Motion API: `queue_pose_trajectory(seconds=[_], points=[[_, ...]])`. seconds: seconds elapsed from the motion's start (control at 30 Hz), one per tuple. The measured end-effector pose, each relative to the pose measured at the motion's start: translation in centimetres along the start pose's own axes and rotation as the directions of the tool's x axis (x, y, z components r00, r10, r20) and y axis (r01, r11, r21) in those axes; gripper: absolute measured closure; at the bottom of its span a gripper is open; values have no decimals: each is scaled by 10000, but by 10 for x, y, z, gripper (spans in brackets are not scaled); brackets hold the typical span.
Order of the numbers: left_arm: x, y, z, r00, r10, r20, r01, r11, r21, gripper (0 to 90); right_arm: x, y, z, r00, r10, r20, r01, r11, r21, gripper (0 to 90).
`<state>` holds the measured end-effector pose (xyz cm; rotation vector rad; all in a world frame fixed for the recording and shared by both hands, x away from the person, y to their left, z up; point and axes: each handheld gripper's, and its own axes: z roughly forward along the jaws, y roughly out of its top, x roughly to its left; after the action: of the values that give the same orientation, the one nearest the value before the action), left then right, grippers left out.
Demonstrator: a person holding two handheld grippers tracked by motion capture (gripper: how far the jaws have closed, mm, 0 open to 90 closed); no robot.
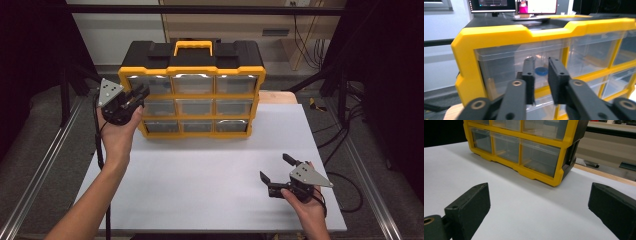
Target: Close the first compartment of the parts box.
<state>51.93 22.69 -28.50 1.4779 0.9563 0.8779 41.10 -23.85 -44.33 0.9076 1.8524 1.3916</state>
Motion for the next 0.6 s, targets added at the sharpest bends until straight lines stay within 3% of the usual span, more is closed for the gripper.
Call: queue_pose_trajectory(seconds=[0.23, 0.43, 0.6], points=[[-9, -3, -5, 9978, -55, 659, 90, 9986, -520, 397, 0, -1, 0, 10000, 5, -1, -5, 10000, 17, 45], [-11, -4, -10, 9926, -109, 1211, 215, 9960, -868, 264, 0, 0, 0, 10000, -48, 13, 48, 10000, 19, 44], [-10, -4, -14, 9915, -46, 1299, 167, 9956, -921, 153, 0, -1, 0, 10000, -15, 24, 15, 10000, 54, 43]])
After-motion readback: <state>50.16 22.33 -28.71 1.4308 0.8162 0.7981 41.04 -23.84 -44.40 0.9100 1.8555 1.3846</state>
